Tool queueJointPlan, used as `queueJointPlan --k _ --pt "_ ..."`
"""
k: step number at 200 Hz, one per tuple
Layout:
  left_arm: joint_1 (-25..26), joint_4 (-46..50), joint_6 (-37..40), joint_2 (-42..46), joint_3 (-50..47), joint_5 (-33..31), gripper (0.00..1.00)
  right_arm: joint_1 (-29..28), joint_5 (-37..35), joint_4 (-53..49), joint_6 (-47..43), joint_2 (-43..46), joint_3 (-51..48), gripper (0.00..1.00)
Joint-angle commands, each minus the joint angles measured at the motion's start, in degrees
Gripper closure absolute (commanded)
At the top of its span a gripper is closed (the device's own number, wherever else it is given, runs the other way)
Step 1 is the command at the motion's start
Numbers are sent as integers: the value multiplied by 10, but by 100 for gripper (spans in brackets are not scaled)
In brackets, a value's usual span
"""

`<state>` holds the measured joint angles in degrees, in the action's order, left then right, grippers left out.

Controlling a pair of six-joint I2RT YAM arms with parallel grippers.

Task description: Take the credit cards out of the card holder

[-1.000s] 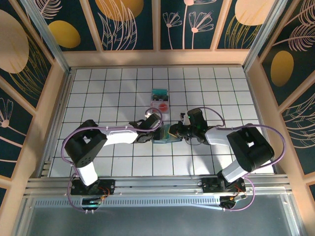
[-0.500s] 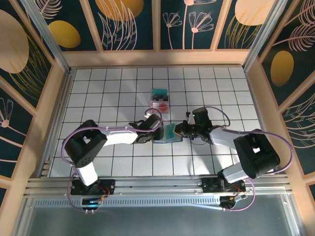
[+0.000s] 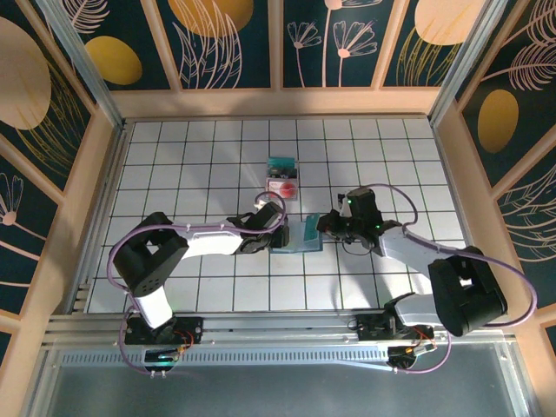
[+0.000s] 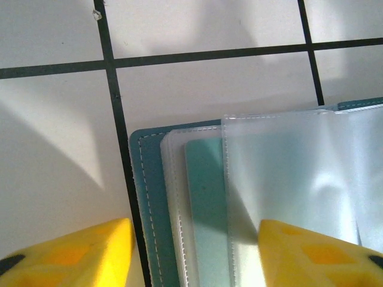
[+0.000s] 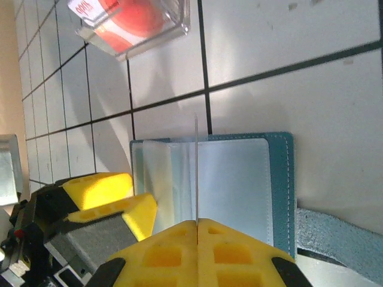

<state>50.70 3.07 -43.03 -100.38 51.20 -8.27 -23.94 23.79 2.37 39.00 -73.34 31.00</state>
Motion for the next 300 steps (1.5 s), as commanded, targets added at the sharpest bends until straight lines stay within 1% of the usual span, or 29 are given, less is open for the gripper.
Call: queueJointPlan --k 1,26,48,74,83,96,116,127,150,163,185,207,225,247,285,300 --pt "0 46 -2 35 -7 -23 25 6 -23 -13 -18 26 12 100" --pt "0 53 -3 74 -1 -36 11 6 -29 -5 -20 43 10 100" --pt "-1 47 -5 115 -3 -48 2 6 -28 10 -20 60 9 100" --pt "-11 19 -12 170 -19 -49 1 6 -25 37 -13 85 2 100" --pt "-18 -9 -14 190 -35 -34 1 7 -24 53 -9 95 -3 100" --pt "-38 -71 -23 220 -68 5 1 6 -18 85 2 110 -11 100" --pt "-69 -185 -46 261 -124 75 4 7 -3 159 27 123 -30 100" --pt "-78 -227 -51 277 -140 93 4 5 4 199 39 126 -38 100" --pt "-82 -263 -36 291 -140 127 5 -5 12 256 45 125 -42 100" --pt "-83 -289 -34 291 -138 158 6 -13 16 274 45 121 -39 100" --pt "-87 -336 -48 274 -130 217 9 -30 28 305 48 108 -30 100" --pt "-89 -371 -63 252 -120 254 13 -47 45 348 62 91 -24 100" --pt "-89 -383 -67 239 -113 268 18 -60 59 376 70 73 -16 100" --pt "-90 -380 -66 235 -109 264 21 -71 71 397 75 54 -3 100" --pt "-96 -375 -66 238 -111 255 23 -86 87 421 88 33 10 100" --pt "-98 -377 -66 238 -112 256 31 -89 90 425 91 26 13 100"
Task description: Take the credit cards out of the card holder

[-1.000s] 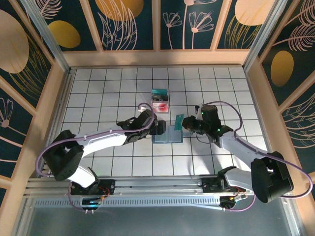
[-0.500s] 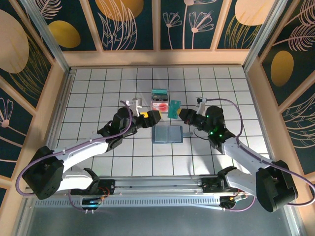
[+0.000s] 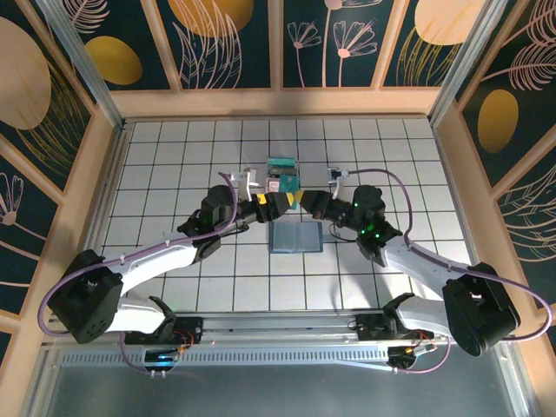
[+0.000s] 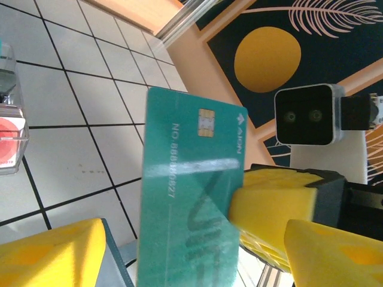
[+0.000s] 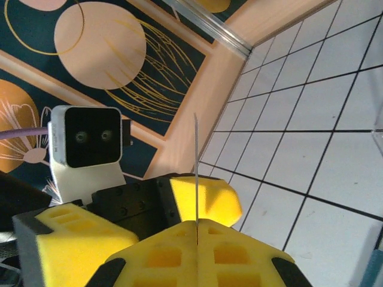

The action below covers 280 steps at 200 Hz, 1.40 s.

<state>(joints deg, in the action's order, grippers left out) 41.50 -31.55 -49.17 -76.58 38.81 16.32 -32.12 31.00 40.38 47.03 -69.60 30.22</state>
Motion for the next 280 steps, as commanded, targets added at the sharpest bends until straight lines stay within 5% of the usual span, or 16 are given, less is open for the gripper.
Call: queueJointPlan --k 1,71,84,104,127,191,280 --pt "-6 -31 -5 0 12 11 31 -7 18 45 11 -12 21 100" --pt "-8 38 66 19 41 -12 100 -10 18 39 8 -18 23 100" --pt "-9 63 104 26 47 -23 100 -7 13 23 0 -14 28 90" --pt "-16 117 184 36 69 -40 100 3 0 -25 -15 0 40 59" --pt "-32 200 317 34 117 -42 100 12 -36 -99 -41 37 45 45" --pt "-88 344 642 -66 266 -26 100 30 -208 -346 -112 131 89 28" --pt "-132 594 971 -331 557 38 100 38 -346 -468 -91 169 114 15"
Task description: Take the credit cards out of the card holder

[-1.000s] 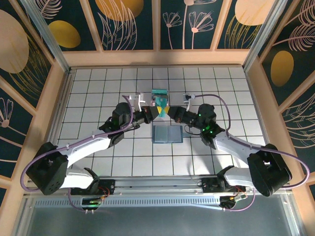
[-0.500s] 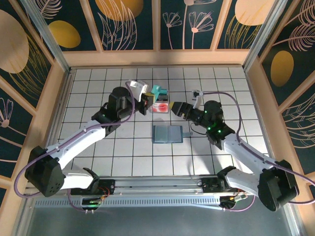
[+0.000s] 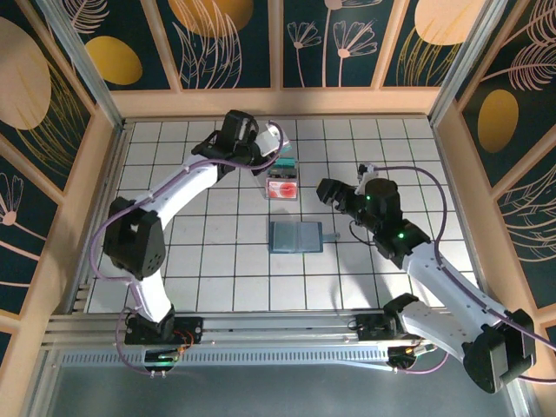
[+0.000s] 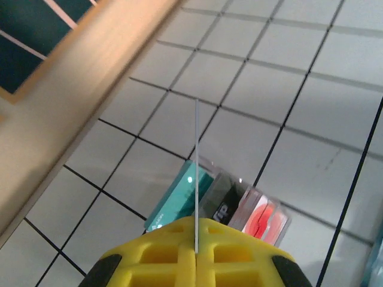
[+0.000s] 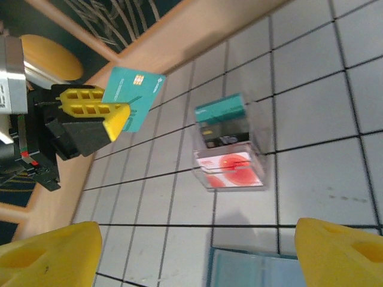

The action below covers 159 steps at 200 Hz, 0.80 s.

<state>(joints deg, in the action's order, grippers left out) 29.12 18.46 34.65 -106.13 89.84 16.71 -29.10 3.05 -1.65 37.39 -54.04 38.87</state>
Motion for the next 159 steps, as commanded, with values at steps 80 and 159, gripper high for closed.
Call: queueJointPlan --k 80,159 --pt "-20 232 216 -221 252 33 100 37 -87 -93 5 11 47 15" --pt "-31 257 229 -282 344 18 100 49 -78 -95 3 5 51 15"
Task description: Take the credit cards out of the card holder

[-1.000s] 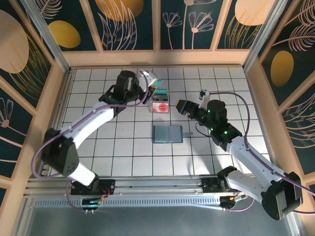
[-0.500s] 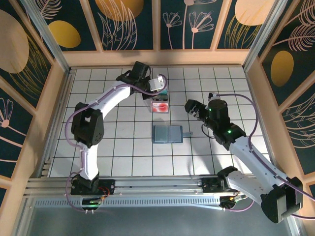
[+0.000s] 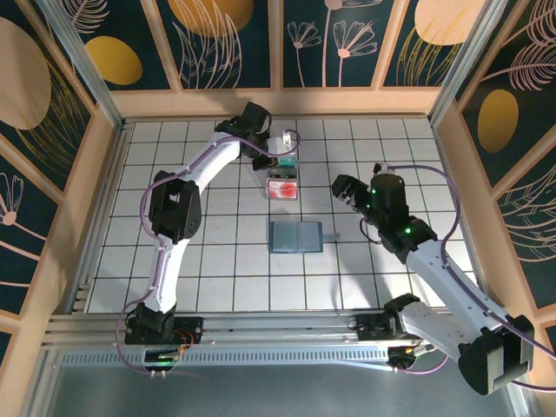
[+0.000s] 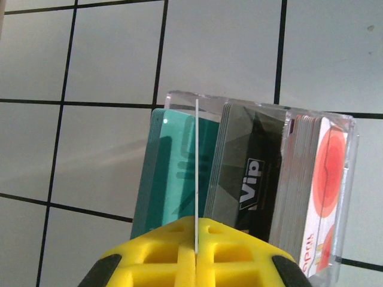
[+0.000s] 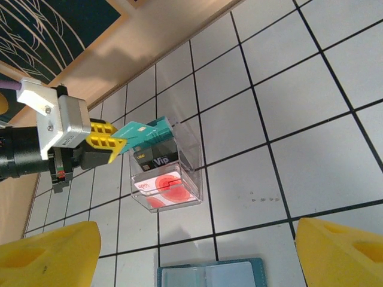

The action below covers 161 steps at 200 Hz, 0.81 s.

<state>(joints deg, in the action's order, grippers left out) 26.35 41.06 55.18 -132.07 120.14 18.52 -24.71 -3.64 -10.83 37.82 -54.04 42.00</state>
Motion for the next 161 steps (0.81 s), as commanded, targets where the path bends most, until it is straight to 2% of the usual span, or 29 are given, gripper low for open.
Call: queueJointPlan --k 1,34,161 --pt "-3 32 24 -24 42 0 100 5 -11 -3 -1 4 19 15" --pt "-3 46 25 -46 75 -1 100 6 -10 -6 2 4 20 15" --pt "-3 32 23 -36 77 -3 100 14 7 4 5 -3 9 15"
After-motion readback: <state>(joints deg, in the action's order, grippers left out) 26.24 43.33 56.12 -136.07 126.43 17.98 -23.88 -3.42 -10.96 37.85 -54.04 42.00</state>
